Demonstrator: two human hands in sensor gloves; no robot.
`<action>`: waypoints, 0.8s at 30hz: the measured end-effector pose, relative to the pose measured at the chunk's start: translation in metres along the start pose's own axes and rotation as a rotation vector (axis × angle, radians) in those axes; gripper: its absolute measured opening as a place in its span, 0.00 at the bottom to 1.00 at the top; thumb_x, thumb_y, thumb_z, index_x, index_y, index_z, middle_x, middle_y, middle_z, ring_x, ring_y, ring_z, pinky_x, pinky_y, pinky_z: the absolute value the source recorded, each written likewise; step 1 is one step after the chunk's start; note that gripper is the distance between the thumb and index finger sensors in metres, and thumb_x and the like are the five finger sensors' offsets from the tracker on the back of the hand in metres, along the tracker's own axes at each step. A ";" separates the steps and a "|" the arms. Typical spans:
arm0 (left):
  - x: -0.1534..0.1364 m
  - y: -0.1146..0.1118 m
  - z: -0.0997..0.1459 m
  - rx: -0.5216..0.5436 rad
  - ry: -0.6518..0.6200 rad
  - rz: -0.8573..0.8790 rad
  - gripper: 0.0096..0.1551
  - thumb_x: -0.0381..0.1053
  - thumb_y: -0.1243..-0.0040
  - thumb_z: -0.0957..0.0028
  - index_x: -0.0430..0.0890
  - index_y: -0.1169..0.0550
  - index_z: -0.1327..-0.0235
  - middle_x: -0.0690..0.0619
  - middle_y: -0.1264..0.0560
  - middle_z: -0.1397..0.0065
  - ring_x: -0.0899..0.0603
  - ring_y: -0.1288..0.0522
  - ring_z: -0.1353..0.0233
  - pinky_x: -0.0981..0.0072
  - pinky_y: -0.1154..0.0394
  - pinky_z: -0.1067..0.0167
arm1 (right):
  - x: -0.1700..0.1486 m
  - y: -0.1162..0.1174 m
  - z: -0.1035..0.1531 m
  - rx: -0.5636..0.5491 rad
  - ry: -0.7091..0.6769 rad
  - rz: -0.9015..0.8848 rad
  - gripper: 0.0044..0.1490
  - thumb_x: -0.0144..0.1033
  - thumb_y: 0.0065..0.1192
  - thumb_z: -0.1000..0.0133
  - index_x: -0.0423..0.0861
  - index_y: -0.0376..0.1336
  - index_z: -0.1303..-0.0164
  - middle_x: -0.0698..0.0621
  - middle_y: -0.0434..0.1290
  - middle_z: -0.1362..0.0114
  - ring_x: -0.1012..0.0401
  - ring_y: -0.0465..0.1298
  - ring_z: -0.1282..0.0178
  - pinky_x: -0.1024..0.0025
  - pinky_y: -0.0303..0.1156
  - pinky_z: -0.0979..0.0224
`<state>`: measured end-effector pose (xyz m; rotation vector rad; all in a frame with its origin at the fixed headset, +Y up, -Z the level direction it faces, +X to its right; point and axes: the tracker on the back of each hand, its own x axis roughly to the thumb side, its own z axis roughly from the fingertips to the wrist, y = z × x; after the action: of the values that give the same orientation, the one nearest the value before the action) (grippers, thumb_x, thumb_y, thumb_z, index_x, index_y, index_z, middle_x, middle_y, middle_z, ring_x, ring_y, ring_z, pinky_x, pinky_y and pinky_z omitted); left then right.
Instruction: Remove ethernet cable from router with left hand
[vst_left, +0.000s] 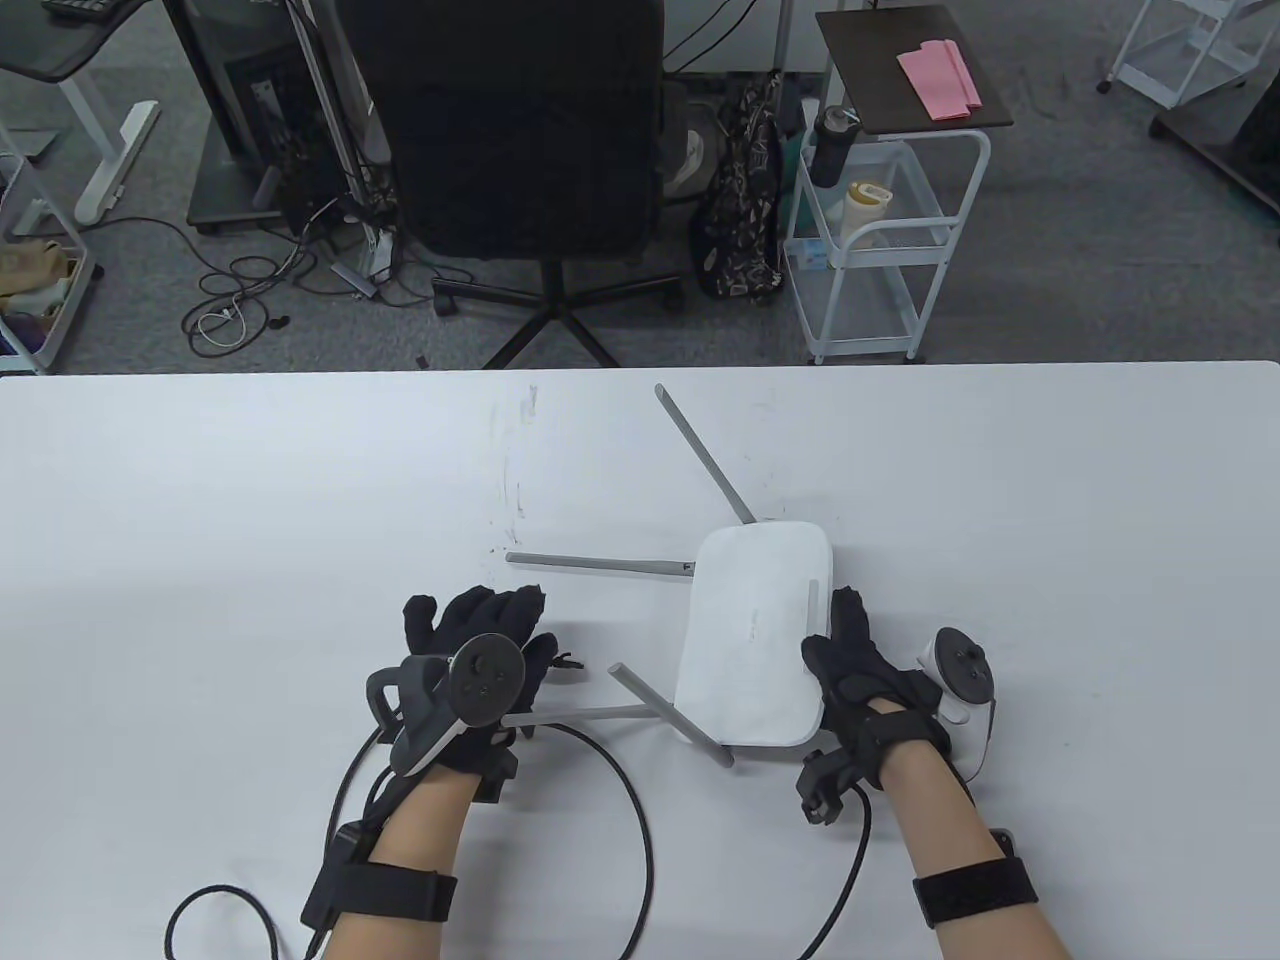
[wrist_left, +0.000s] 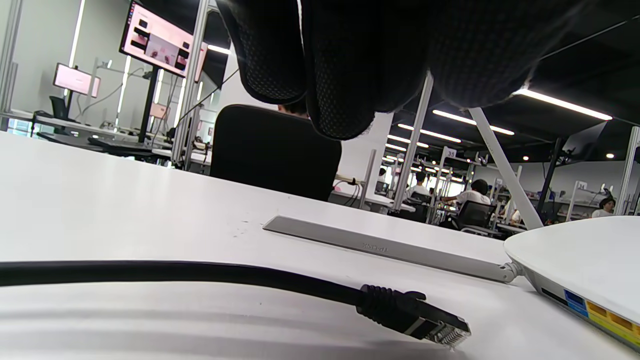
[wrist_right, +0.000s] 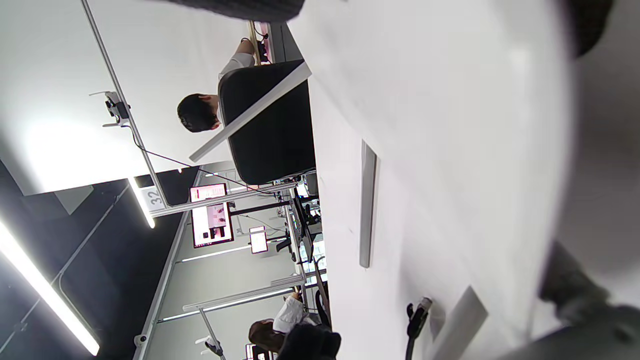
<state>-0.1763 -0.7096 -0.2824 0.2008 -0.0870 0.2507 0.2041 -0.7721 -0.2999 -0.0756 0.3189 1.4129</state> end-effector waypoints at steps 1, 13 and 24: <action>0.000 0.000 0.000 0.000 0.000 0.000 0.31 0.62 0.34 0.50 0.57 0.22 0.33 0.54 0.19 0.30 0.41 0.25 0.24 0.27 0.51 0.26 | 0.001 0.000 0.000 0.001 -0.002 0.003 0.48 0.32 0.47 0.35 0.37 0.24 0.23 0.20 0.41 0.26 0.28 0.66 0.34 0.35 0.70 0.42; 0.000 -0.001 0.000 0.000 -0.003 0.000 0.31 0.62 0.34 0.50 0.57 0.22 0.33 0.54 0.19 0.30 0.41 0.25 0.24 0.28 0.51 0.26 | 0.006 -0.013 0.004 -0.049 -0.025 0.092 0.57 0.49 0.54 0.32 0.28 0.27 0.24 0.20 0.34 0.26 0.21 0.49 0.31 0.29 0.54 0.35; 0.001 0.001 0.002 0.037 -0.013 0.007 0.30 0.63 0.35 0.50 0.58 0.22 0.33 0.56 0.19 0.30 0.42 0.25 0.24 0.28 0.50 0.26 | 0.010 -0.014 0.006 -0.063 -0.058 0.218 0.65 0.61 0.55 0.33 0.26 0.26 0.24 0.21 0.30 0.26 0.20 0.40 0.31 0.26 0.43 0.34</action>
<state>-0.1761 -0.7090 -0.2801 0.2387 -0.0956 0.2581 0.2199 -0.7637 -0.2986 -0.0530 0.2397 1.6386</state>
